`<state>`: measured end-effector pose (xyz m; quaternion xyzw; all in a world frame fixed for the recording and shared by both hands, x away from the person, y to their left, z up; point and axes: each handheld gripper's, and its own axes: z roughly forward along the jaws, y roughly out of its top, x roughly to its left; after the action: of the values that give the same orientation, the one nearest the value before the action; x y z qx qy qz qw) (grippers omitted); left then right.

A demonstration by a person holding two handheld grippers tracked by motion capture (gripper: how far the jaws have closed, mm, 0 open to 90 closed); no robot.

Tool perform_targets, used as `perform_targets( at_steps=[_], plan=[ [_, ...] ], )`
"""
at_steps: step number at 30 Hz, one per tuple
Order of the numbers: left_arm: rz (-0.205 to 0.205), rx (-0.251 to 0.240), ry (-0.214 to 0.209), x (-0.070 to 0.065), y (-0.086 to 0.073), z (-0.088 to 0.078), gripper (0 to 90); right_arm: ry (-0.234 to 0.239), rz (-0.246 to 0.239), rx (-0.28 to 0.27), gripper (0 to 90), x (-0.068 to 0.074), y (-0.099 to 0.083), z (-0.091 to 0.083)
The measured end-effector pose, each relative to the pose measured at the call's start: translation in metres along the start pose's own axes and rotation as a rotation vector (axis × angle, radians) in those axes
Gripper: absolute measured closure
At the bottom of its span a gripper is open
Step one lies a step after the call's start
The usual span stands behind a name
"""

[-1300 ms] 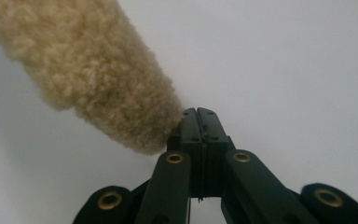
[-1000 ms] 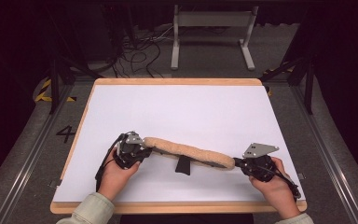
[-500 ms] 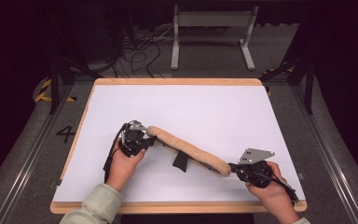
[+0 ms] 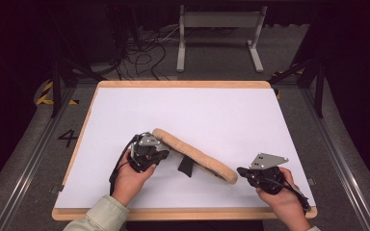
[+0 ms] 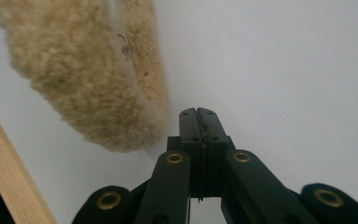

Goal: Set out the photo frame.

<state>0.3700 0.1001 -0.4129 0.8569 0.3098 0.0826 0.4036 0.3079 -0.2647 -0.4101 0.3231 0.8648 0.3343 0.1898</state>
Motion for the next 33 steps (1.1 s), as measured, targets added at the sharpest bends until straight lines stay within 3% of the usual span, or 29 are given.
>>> perform_targets(
  at_steps=[11, 16, 20, 26, 31, 33],
  plan=[
    [0.069, -0.016, -0.148, -0.038, 0.001, 0.016, 90.0, -0.029, 0.055, -0.037, 90.0, -0.008, -0.005, 0.001],
    [0.105, 0.021, -0.197, -0.053, 0.002, 0.035, 90.0, -0.029, 0.053, -0.041, 90.0, -0.007, -0.006, 0.002],
    [0.097, 0.014, -0.199, -0.059, 0.004, 0.046, 90.0, -0.037, 0.062, -0.044, 90.0, -0.006, -0.009, -0.001],
    [0.107, 0.009, -0.163, -0.068, 0.005, 0.063, 90.0, -0.056, 0.072, -0.05, 90.0, -0.006, -0.014, -0.004],
    [0.103, 0.03, -0.15, -0.07, 0.004, 0.073, 90.0, -0.059, 0.071, -0.049, 90.0, -0.004, -0.016, -0.006],
    [0.111, 0.037, -0.122, -0.068, 0.004, 0.074, 90.0, -0.059, 0.074, -0.053, 90.0, -0.004, -0.016, -0.007]
  ],
)
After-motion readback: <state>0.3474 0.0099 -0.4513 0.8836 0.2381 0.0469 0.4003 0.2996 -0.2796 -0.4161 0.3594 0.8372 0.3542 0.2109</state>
